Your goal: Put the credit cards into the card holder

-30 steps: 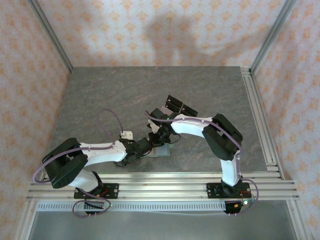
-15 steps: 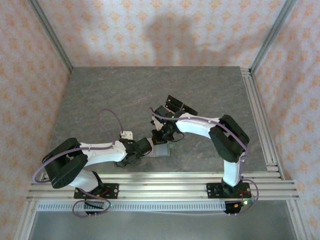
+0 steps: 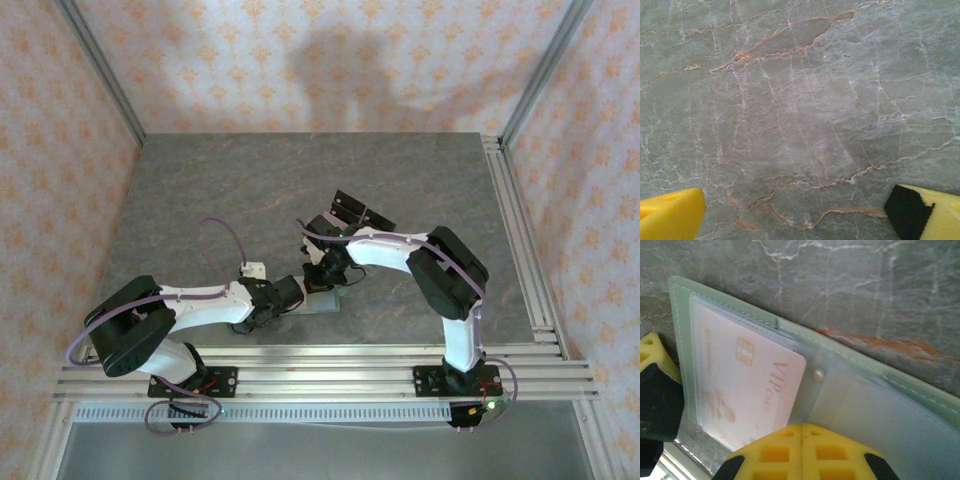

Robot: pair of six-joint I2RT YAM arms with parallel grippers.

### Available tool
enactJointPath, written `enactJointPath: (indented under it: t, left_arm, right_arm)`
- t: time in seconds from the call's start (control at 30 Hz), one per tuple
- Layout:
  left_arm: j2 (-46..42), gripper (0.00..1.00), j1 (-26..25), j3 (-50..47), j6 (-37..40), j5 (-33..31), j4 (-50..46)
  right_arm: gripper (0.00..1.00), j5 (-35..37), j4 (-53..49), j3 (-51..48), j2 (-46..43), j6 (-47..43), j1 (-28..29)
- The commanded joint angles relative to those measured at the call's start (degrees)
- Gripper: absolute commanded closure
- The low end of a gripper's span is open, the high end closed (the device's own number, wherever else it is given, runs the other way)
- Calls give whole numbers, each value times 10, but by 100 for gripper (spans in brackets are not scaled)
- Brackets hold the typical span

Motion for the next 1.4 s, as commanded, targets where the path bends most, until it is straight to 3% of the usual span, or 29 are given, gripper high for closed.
enactJointPath:
  t: [0.0, 0.5, 0.63, 0.83, 1.23, 1.37]
  left_arm:
    - [31, 0, -13, 1, -3, 57, 111]
    - [38, 0, -14, 3, -3, 59, 116]
    - [38, 0, -14, 6, -3, 57, 111]
    - [27, 0, -13, 7, -5, 44, 95]
    - [-4, 0, 16, 25, 22, 28, 65]
    - [-27, 0, 16, 41, 52, 25, 63]
  right_arm:
    - [100, -3, -21, 28, 17, -12, 9]
    - [100, -24, -80, 84, 46, -51, 27]
    - [100, -2, -68, 60, 25, -46, 20]
    - [89, 7, -17, -14, -40, -15, -18]
    - [88, 13, 43, -108, -84, 16, -39]
    - [80, 21, 42, -111, -110, 22, -40]
